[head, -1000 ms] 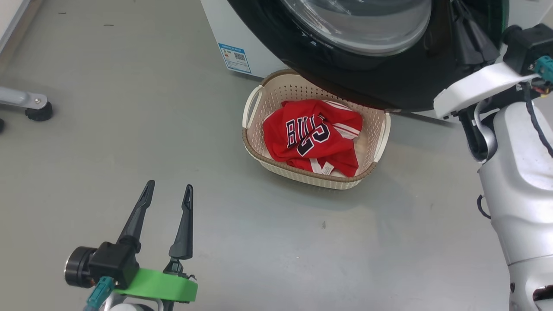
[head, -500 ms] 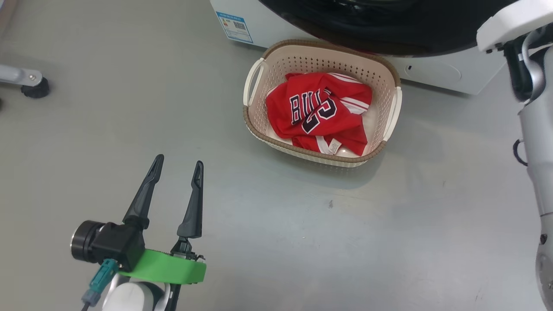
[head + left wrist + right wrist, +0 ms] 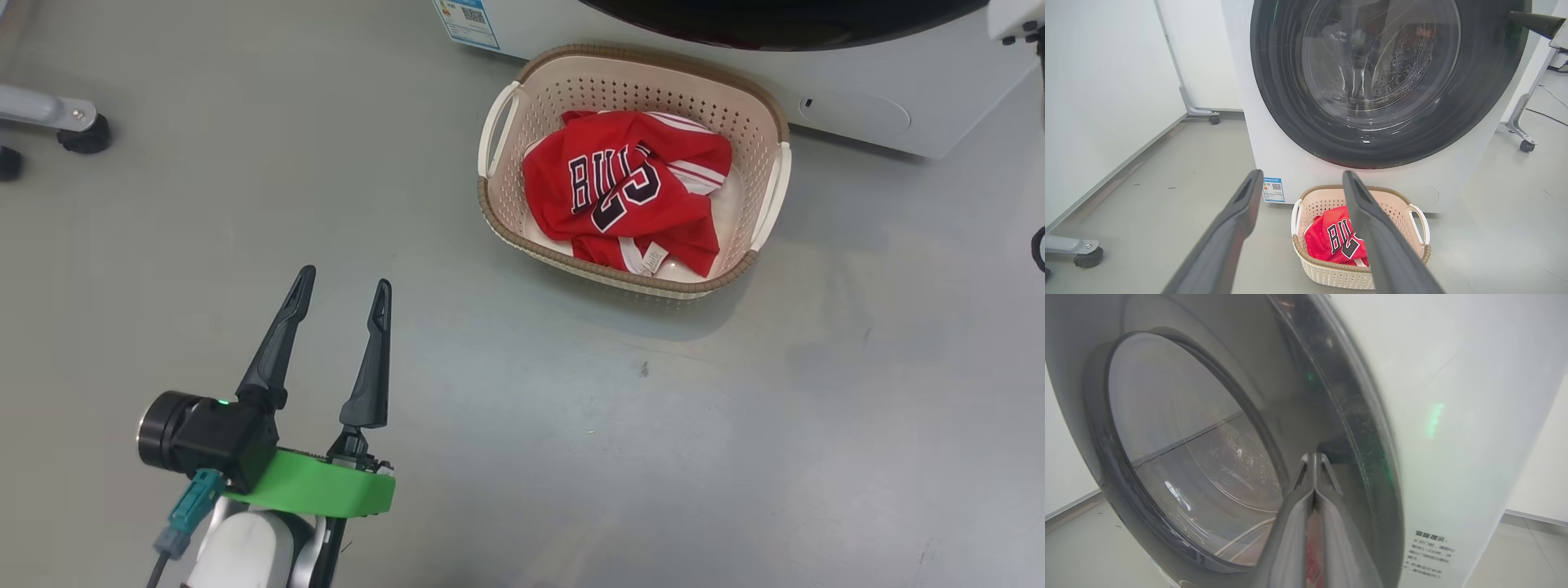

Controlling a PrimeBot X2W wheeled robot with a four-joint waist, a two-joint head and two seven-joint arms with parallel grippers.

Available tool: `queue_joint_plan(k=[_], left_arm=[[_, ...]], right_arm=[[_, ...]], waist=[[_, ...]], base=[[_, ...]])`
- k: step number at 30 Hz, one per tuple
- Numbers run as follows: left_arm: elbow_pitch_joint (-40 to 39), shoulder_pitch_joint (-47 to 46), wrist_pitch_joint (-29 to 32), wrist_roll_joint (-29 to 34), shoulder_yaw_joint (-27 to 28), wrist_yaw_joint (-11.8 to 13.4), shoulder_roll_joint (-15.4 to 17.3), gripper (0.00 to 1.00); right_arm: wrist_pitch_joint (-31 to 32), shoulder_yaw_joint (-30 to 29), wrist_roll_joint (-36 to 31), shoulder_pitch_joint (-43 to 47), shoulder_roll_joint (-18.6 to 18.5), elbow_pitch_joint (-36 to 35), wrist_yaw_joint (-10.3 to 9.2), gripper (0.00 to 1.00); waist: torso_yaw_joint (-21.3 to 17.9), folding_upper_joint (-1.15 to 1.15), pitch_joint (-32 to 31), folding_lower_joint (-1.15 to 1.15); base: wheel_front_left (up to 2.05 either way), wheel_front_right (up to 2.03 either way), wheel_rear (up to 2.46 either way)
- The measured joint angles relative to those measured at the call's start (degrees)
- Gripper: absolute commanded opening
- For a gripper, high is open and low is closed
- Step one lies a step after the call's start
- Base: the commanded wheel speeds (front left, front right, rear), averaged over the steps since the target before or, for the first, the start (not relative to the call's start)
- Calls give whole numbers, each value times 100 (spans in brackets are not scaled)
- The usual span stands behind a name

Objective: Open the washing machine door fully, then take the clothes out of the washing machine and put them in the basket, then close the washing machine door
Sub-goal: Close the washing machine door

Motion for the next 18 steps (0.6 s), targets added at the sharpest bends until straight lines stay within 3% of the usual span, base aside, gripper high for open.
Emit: queue_joint_plan(k=[4, 18], left_arm=[[4, -43, 0, 0, 0, 0, -5, 100], [158, -88, 0, 2, 4, 0, -21, 100]], right_arm=[[-70, -181, 87, -58, -57, 123, -101, 0], [-254, -179, 134, -109, -83, 511, -26, 0]], waist=[[23, 0, 7, 0], [18, 0, -132, 0]], base=[[0, 0, 0], [0, 0, 0]])
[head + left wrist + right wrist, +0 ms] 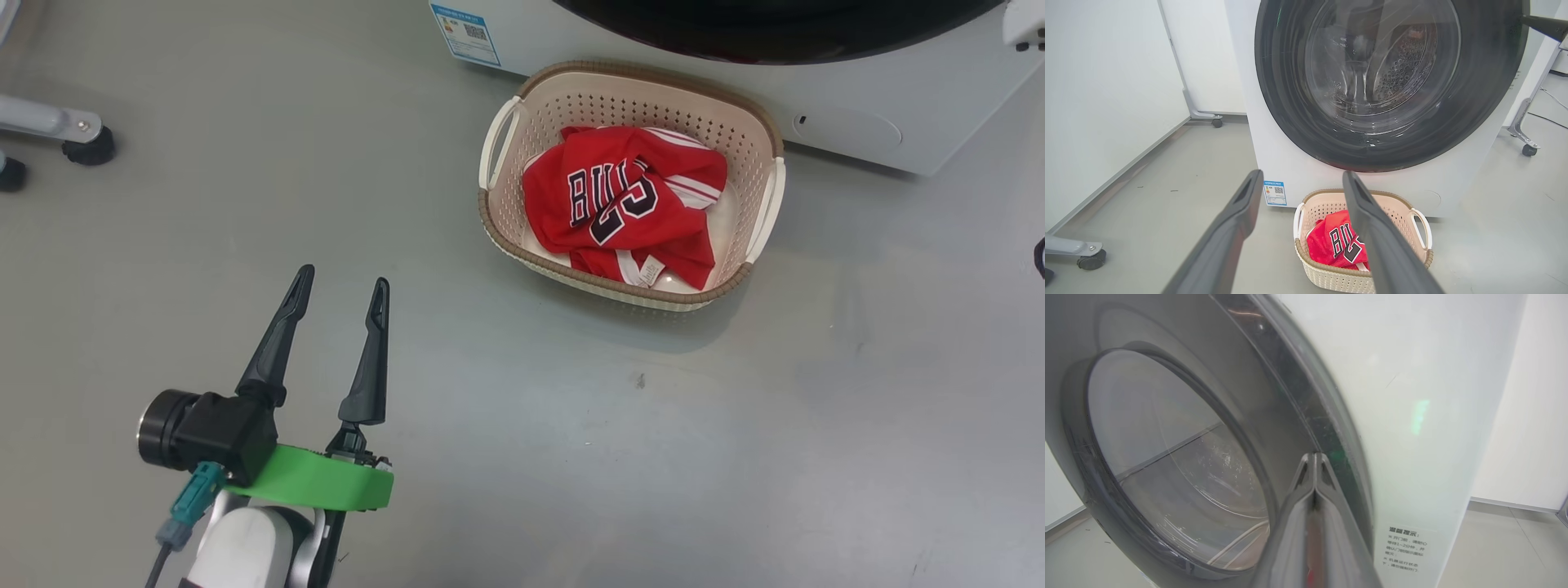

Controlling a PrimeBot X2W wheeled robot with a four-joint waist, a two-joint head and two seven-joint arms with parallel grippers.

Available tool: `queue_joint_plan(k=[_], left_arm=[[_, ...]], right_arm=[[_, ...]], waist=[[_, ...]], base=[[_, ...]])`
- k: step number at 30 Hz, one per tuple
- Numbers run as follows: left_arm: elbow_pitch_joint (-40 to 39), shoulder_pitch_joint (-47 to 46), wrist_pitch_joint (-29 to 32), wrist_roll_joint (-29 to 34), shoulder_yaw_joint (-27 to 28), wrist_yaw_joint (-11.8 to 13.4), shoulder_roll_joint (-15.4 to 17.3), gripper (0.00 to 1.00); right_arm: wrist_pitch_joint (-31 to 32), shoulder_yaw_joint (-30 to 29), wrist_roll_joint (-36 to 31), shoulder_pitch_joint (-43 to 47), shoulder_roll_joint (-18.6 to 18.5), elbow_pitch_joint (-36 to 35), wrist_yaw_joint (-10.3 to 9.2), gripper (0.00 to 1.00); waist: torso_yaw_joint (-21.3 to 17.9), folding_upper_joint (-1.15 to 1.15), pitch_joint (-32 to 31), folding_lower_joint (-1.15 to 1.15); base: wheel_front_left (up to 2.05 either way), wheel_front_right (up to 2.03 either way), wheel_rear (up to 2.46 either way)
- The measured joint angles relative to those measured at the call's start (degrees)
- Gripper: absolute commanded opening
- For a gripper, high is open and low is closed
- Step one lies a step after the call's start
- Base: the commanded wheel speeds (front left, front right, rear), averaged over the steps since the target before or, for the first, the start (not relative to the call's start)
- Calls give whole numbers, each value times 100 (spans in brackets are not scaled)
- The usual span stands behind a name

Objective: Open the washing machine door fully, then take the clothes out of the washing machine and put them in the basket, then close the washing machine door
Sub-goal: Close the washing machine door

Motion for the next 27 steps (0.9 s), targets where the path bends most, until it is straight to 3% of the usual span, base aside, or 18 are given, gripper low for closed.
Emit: queue_joint_plan(k=[12, 22, 23, 25, 26, 27], left_arm=[[68, 8, 0, 45, 234, 3, -1, 100], [40, 14, -1, 105, 350, 3, -1, 100], [41, 14, -1, 105, 356, 3, -1, 100], [41, 17, -1, 148, 375, 3, 1, 100], [40, 19, -1, 155, 392, 3, 4, 100], [42, 20, -1, 155, 403, 3, 11, 100]], right_arm=[[-116, 196, 221, 515, 413, 44, 294, 0], [-143, 316, 248, 1321, 646, -465, 354, 0], [-144, 274, 263, 1405, 688, -561, 355, 4], [-145, 257, 265, 1584, 753, -727, 356, 81], [-145, 242, 275, 1684, 799, -812, 359, 100], [-146, 237, 282, 1784, 840, -892, 378, 100]], waist=[[-276, 0, -342, 0], [-692, 0, -560, 0], [-733, 0, -581, 0], [-811, 0, -623, 0], [-851, 0, -644, 0], [-890, 0, -664, 0]], base=[[0, 0, 0], [0, 0, 0], [0, 0, 0], [0, 0, 0], [0, 0, 0], [0, 0, 0]])
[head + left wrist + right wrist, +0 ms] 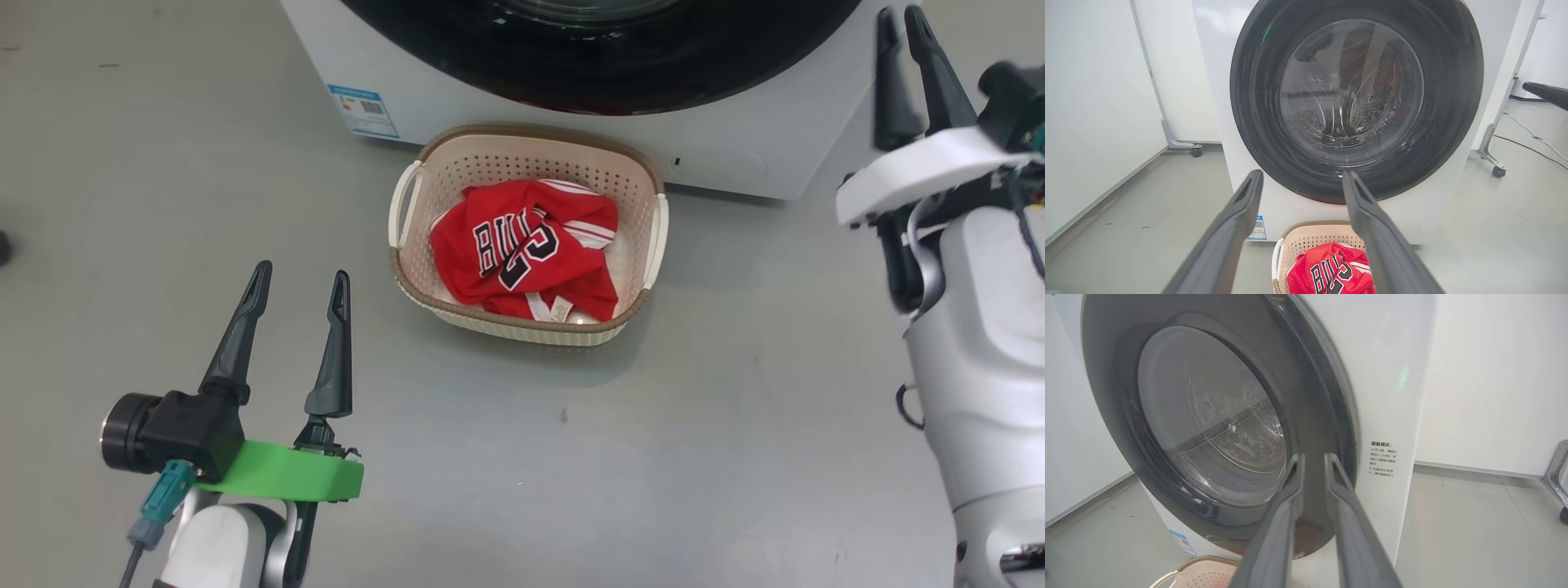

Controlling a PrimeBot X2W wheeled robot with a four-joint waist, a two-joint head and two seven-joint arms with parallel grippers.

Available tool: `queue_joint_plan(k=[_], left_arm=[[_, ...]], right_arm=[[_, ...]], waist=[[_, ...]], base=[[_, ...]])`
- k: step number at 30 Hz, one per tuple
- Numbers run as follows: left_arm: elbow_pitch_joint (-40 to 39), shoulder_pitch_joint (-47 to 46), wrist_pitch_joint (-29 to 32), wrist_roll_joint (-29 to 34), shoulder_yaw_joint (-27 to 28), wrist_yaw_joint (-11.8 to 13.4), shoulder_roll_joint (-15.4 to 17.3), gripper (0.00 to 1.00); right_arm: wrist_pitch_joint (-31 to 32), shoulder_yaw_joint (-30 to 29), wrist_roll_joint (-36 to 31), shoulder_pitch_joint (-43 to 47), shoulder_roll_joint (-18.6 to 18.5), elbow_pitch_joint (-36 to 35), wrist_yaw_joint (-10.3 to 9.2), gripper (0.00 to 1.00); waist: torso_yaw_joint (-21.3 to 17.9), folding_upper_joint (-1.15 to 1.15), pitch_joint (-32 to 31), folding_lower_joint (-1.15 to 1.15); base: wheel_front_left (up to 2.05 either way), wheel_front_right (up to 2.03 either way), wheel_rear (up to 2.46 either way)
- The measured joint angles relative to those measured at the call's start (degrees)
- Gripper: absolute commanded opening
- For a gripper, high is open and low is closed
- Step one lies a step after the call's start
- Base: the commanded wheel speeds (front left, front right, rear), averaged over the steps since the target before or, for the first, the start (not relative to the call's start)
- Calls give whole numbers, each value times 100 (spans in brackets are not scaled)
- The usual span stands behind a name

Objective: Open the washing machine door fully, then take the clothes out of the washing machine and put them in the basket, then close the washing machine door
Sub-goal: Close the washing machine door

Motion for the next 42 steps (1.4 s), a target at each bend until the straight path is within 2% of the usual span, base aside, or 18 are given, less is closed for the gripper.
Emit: queue_joint_plan(k=[5, 23, 29, 42], left_arm=[[20, 12, 0, 0, 46, 0, 9, 100], [386, 521, 0, 47, 57, -35, 141, 100], [547, 748, 0, 43, 20, -59, 140, 100], [672, 1154, 34, 30, 18, -59, 171, 100]], right_arm=[[-2, -59, 34, 529, 196, -322, 11, 100], [-2, 15, -55, 2354, 385, -1174, 1, 100], [-2, -7, -53, 2955, 456, -1472, -141, 100], [-2, 131, -51, 3865, 517, -1939, -196, 100]], waist=[[-192, 0, -120, 0], [-795, 0, -774, 0], [-928, 0, -1048, 0], [-1153, 0, -1512, 0]], base=[[0, 0, 0], [0, 0, 0], [0, 0, 0], [0, 0, 0]])
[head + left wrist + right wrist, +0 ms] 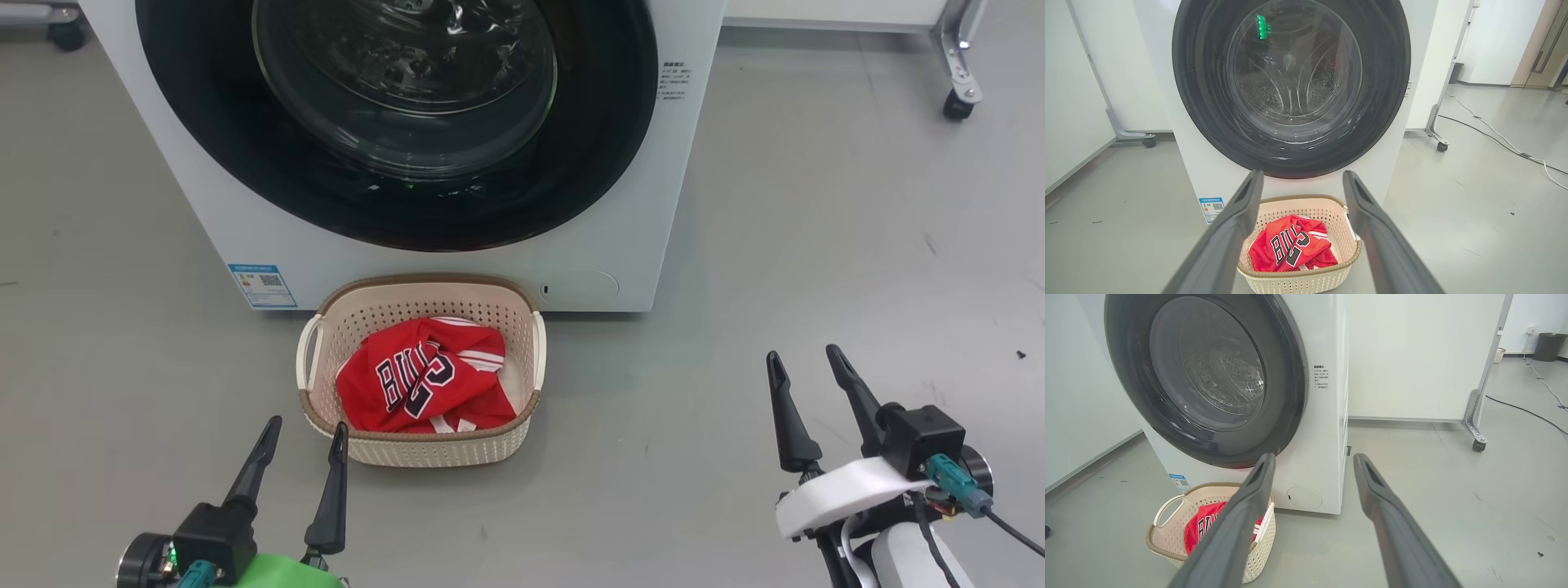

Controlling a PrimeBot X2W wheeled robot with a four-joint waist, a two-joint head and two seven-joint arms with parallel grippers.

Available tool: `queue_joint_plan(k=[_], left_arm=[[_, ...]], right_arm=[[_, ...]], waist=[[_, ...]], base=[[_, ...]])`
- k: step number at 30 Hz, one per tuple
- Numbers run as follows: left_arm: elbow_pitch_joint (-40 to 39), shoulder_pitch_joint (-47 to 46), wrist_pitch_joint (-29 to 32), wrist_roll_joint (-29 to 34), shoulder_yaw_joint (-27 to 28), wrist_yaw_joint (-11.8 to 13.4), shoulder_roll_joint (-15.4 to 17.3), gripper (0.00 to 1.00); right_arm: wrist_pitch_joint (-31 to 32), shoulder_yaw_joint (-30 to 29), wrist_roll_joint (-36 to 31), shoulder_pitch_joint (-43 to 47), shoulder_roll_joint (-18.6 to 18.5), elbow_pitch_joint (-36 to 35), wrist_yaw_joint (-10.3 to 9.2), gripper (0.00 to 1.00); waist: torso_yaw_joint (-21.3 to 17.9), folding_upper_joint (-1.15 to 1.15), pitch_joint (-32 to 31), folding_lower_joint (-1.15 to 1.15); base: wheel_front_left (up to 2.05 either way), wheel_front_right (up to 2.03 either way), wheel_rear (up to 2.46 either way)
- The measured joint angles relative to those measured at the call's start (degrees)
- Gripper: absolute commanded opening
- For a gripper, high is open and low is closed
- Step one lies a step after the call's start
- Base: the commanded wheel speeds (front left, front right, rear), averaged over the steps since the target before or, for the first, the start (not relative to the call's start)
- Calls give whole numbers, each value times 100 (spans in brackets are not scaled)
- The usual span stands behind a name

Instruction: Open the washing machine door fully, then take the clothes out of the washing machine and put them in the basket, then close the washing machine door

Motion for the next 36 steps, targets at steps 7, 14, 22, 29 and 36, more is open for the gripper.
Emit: queue_joint_plan(k=[7, 14, 22, 29, 36], left_arm=[[5, 133, 46, -47, -3, 0, 1, 100], [-22, 205, 100, -47, -31, 0, 9, 100], [-76, 231, 151, -47, -44, 1, 15, 100], [-131, 244, 174, -47, -48, 2, 26, 100], [-167, 271, 219, -47, -53, 5, 32, 100]], right_arm=[[0, 33, 15, 358, 24, -249, -94, 100], [0, 34, 23, 677, 31, -459, -156, 100], [0, 65, 25, 928, 49, -589, -253, 100], [0, 122, 27, 985, 53, -723, -301, 100], [0, 151, 62, 1089, 55, -823, -312, 100]], waist=[[-120, 0, -160, 0], [-180, 0, -267, 0], [-175, 0, -306, 0], [-184, 0, -321, 0], [-181, 0, -333, 0]], base=[[0, 0, 0], [0, 0, 0], [0, 0, 0], [0, 0, 0], [0, 0, 0]])
